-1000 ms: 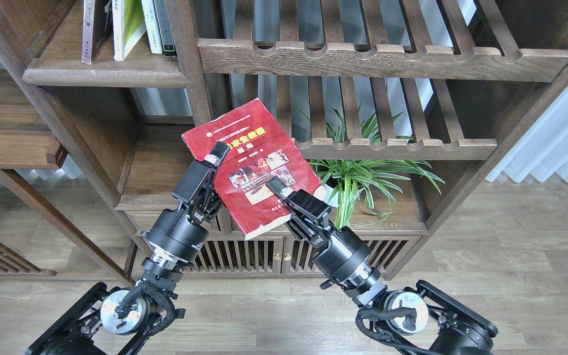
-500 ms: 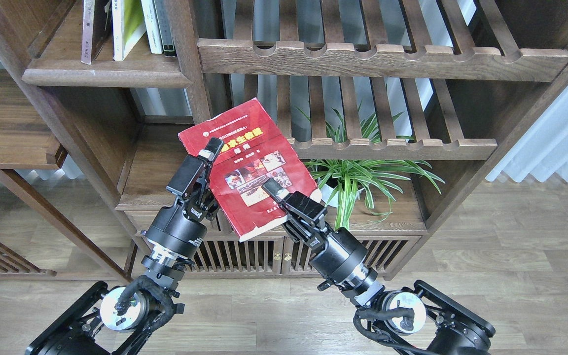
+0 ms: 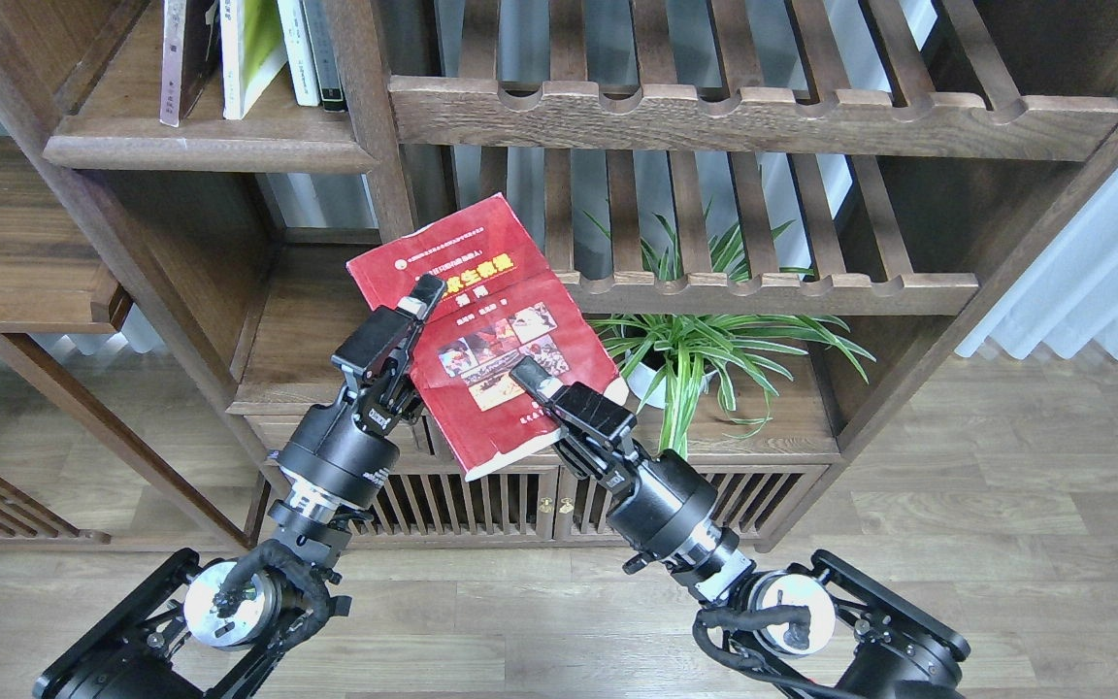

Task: Organize books on shelf
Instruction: 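Pinch the red book between both grippers and hold it, then carry the red book up toward the upper shelf with the left gripper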

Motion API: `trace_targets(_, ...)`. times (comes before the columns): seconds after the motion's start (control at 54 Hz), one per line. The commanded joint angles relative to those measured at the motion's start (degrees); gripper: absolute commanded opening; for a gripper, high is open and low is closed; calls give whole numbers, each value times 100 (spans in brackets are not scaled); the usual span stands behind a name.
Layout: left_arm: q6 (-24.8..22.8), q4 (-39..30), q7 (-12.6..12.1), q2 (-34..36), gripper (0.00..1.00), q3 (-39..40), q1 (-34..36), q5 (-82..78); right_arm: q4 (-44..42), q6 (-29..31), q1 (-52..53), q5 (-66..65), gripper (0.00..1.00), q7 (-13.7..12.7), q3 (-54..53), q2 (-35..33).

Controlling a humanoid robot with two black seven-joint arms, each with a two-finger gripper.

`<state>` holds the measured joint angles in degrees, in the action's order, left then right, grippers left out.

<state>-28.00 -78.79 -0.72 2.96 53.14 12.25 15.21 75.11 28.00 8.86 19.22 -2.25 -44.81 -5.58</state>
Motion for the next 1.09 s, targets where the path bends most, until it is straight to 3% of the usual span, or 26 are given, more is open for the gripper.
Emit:
trace_targets(0.0,0,4,2,73,27,-94,-4,-1,-58,0,2,21,5,14,-10,13)
trace_targets(0.204,0,4,11,91,23,-155,-4,-1,-76,0,28,38,5,14,-19,48)
trace_targets(0.37,0,4,19,99,10,-173,-13,-1,-76,0,63,38,5,14,-10,57)
trace_targets(0.963,0,4,37,284,6,-287,-21,-1,-190,0,125,64,6,31,-230,100)
trace_targets(1.074,0,12,46,284,6,-278,-13,-1,-190,0,125,56,15,31,-203,101)
